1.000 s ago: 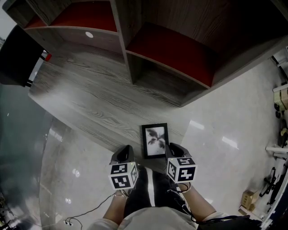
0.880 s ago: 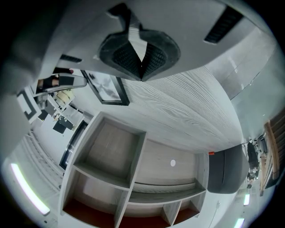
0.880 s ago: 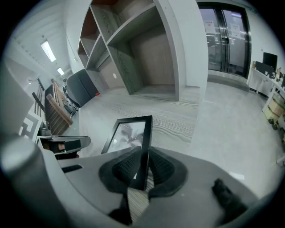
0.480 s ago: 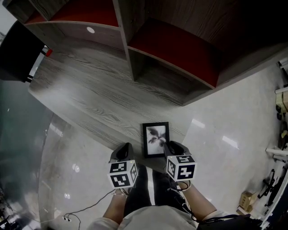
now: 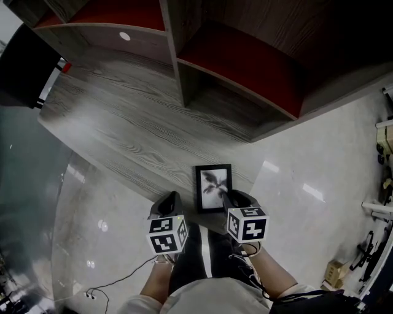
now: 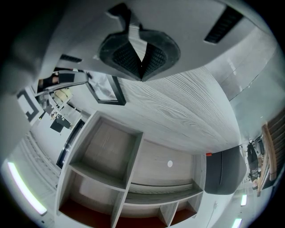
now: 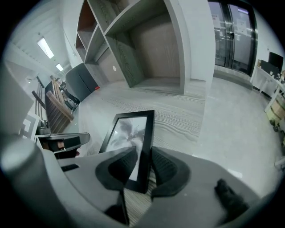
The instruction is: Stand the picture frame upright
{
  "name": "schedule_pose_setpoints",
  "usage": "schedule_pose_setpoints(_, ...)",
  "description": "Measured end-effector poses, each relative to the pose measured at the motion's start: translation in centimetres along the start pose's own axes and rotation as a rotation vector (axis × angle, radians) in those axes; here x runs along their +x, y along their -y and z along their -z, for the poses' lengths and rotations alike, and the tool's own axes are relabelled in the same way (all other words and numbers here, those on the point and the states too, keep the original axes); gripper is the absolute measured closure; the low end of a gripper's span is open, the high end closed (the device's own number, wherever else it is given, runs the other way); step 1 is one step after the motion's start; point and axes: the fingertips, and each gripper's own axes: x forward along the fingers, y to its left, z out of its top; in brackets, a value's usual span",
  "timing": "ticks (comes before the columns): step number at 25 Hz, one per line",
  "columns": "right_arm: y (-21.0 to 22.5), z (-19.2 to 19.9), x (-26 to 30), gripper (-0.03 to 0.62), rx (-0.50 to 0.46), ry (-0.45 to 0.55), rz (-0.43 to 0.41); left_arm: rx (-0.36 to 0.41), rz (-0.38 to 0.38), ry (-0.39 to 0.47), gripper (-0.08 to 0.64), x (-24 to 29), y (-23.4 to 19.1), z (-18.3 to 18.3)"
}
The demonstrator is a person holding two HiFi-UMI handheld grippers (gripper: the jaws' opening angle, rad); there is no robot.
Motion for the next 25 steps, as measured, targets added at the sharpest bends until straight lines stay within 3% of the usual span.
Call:
schedule_pose_setpoints(8, 0.2, 0.0, 0.0, 0.492, 0.071, -0.026, -0.037, -0.003, 0.007, -0.004, 0.548, 0.2, -0.4, 0.0)
schedule_pose_setpoints(25, -0.2, -0.6, -0.4, 0.511, 0.100, 0.042, 0.018, 0.010, 0.019, -0.001, 0.548, 0.1, -1.0, -0.9)
